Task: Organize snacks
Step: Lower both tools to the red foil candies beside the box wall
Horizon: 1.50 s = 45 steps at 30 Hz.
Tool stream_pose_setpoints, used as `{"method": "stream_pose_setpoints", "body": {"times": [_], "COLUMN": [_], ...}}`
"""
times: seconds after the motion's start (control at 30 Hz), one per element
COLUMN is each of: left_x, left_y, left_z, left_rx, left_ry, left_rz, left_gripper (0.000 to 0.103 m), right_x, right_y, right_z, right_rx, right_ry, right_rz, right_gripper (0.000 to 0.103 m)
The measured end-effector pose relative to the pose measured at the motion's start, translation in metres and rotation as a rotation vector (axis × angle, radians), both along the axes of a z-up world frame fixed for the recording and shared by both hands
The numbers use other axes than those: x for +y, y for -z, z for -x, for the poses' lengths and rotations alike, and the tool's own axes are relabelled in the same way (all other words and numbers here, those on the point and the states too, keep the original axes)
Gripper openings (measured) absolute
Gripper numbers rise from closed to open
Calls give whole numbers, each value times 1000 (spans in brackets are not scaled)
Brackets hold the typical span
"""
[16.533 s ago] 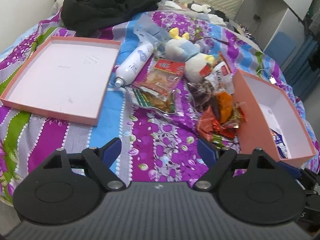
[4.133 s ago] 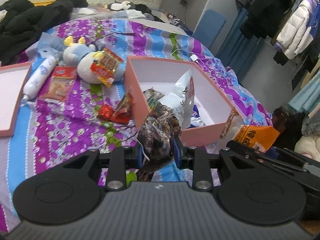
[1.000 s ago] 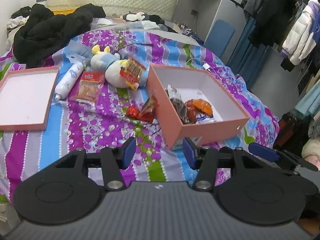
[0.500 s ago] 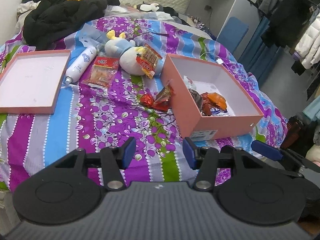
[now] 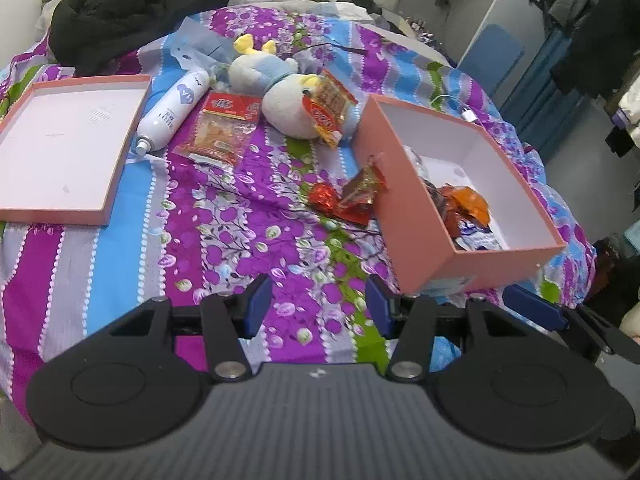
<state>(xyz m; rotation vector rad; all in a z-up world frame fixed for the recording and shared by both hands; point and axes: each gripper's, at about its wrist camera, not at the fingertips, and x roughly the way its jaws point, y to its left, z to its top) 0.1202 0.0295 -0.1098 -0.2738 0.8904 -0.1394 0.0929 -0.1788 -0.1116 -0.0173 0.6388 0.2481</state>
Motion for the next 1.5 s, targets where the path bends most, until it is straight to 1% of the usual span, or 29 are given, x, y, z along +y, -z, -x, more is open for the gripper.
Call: {"method": "stream_pose_setpoints", "body": {"times": [0.2, 0.3, 0.37, 0.4, 0.5, 0.6, 0.7, 0.87, 0.97, 1.03, 1.1, 1.17, 1.27, 1.33, 1.5], "left_x": [16, 26, 32, 34, 40, 46, 50, 50, 43, 33, 20, 6, -11, -19, -29], "left_y": [15, 25, 35, 40, 59, 79, 98, 124, 137, 144, 149, 152, 154, 157, 166], "left_z": [-34, -55, -70, -77, -101, -128, -156, -204, -233, -252, -268, -280, -295, -304, -312], "left_rx": [10, 13, 20, 21, 31, 49, 74, 112, 138, 159, 171, 185, 200, 217, 245], "left_ry": [-22, -37, -36, -35, -29, -18, -5, 26, 69, 116, 170, 240, 320, 374, 461], "left_rz": [0, 8, 18, 24, 40, 76, 131, 232, 283, 302, 292, 258, 198, 176, 119], "left_gripper": [57, 62, 63, 63, 65, 66, 66, 66, 66, 66, 65, 65, 65, 65, 61], "right_x": [17, 25, 32, 35, 48, 59, 69, 85, 86, 84, 81, 80, 77, 74, 73], "right_y": [14, 22, 29, 33, 47, 60, 73, 97, 111, 118, 125, 131, 137, 140, 150], "right_z": [-23, -35, -43, -48, -62, -76, -93, -124, -141, -151, -159, -167, -178, -184, -198], "right_rx": [2, -9, -17, -21, -40, -61, -80, -102, -91, -80, -68, -67, -67, -69, -52], "right_ry": [-6, -15, -14, -13, -9, 5, 26, 79, 125, 168, 203, 238, 282, 293, 304], "right_rz": [39, 65, 88, 97, 129, 154, 189, 278, 302, 298, 280, 265, 232, 205, 198], "right_gripper": [80, 80, 79, 77, 76, 75, 75, 73, 72, 69, 67, 67, 65, 62, 57]}}
